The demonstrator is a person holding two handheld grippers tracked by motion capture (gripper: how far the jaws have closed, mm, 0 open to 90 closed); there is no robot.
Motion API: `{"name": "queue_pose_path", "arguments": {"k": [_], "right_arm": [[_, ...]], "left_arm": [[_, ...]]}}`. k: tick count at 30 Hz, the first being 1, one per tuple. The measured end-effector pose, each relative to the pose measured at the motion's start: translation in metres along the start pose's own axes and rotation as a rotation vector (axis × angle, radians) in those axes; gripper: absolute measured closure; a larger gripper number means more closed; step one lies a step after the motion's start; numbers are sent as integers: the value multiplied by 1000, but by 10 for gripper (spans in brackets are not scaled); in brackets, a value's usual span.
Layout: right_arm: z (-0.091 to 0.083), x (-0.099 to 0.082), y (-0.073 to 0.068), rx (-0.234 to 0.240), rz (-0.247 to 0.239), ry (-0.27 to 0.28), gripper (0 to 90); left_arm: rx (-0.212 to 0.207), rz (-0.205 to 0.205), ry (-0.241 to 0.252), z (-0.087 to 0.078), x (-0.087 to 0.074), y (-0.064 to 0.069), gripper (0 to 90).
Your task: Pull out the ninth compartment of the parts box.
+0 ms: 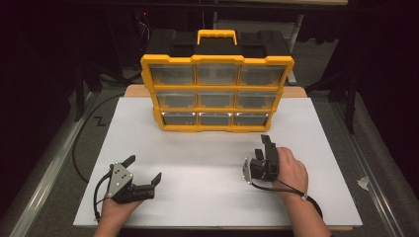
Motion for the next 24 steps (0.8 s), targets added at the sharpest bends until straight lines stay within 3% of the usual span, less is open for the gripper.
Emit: {"name": "queue_pose_path", "arguments": {"k": [11,14,15,17,18,24], "right_arm": [[20,18,19,-29,-8,-9,491],[26,21,25,-27,-15,-17,506],[28,21,24,-23,6,-19,514],[33,24,31,-39,-33,-20,533],[35,25,31,-42,-13,-12,545],[48,32,39,-51,-19,-23,568]], "left_arm": [[-4,-1,-3,1,0,0,1],[-5,-1,-3,1,0,0,1],[-5,-1,-3,1,0,0,1],[-6,-3,-3,1,-1,-1,1],[-6,-4,-4,1,-1,-1,1],[-7,-7,-3,1,-1,-1,1]]}}
Point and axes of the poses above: each handheld gripper's, and its own axes: z roughly forward along the jaws, x roughly out of its top, y roughly to its right, the point moved 10 cm from there along z, roughly forward along the jaws, and after that the axes turned 11 degrees about -y, right-handed, at the moved point
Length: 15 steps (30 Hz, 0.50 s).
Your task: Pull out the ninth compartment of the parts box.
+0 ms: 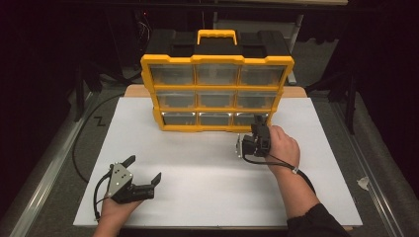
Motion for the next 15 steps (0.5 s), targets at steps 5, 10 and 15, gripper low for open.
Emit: {"name": "queue_pose_path", "arguments": {"k": [5,10,15], "right_arm": [[11,3,1,-1,-34,-14,618],[18,3,-4,12,-39,-33,660],[21,9,-4,-17,-45,-5,685]], "left_arm": [[-4,-1,0,0,0,0,1],[-5,1,-1,0,0,1,1],[-6,2,-5,1,-1,0,1]]}}
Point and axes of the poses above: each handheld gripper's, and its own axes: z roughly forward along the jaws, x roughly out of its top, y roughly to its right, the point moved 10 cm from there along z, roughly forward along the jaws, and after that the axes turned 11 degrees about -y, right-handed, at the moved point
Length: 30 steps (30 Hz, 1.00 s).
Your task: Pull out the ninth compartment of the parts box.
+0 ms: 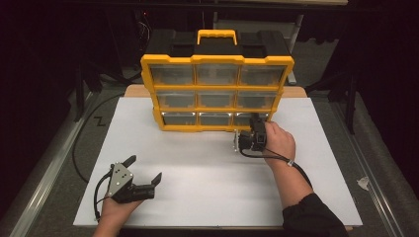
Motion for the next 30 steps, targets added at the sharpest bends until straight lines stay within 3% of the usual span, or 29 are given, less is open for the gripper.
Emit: {"name": "queue_pose_path", "arguments": {"k": [6,7,12,20,30], "right_arm": [[2,0,-2,20,-10,-23,704],[3,2,0,-3,-8,-4,708],[4,3,-3,1,-13,-10,728],[4,7,-3,-42,-19,-6,751],[4,8,-1,-50,-13,-6,787]], "left_arm": [[1,2,1,0,0,0,1],[1,2,1,0,0,0,1],[0,2,-1,0,0,1,1],[-1,5,-1,0,0,1,1],[-2,3,-2,0,0,1,1]]}}
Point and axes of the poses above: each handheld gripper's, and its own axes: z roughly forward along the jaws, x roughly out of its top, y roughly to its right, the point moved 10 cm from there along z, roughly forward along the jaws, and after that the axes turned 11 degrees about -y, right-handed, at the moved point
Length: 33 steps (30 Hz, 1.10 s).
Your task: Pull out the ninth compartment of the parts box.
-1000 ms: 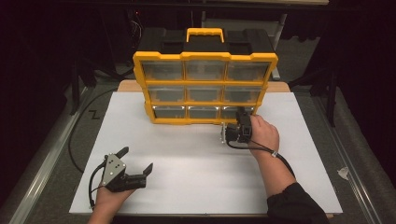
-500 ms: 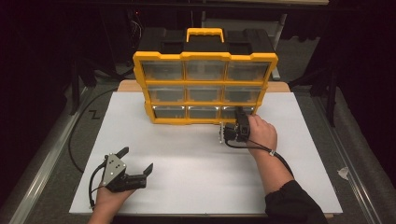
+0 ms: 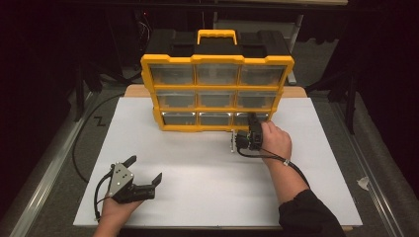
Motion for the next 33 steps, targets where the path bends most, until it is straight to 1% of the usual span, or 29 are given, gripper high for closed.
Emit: {"name": "queue_pose_path", "arguments": {"k": [4,7,8,11,13,17,18,21,24,28,33], "right_arm": [[0,0,0,8,2,-6,793],[-1,-1,1,6,12,-7,800],[-2,-1,2,-1,16,-4,802],[-3,-2,2,-1,9,-2,807],[-4,-2,3,-10,3,1,808],[-6,-2,3,-7,-4,-3,809],[-6,-2,3,-10,-3,3,809],[-8,-3,2,-4,-1,-2,809],[-13,-5,1,2,-2,-6,809],[-19,-6,2,-8,3,11,809],[-28,-9,1,1,0,9,808]], "left_arm": [[0,1,-3,1,-1,0,1],[0,-2,-4,1,-1,-1,1],[1,-3,-4,1,-1,-1,1],[2,-4,-4,0,-1,-1,1],[1,-4,-2,0,-1,-1,1],[2,-5,-1,0,-1,-1,1],[2,-5,1,0,-1,-1,1],[2,-4,0,-1,-1,-2,1],[2,-5,1,-1,-1,-2,1],[0,-5,3,-1,0,-1,1],[2,-3,2,-1,0,-1,1]]}}
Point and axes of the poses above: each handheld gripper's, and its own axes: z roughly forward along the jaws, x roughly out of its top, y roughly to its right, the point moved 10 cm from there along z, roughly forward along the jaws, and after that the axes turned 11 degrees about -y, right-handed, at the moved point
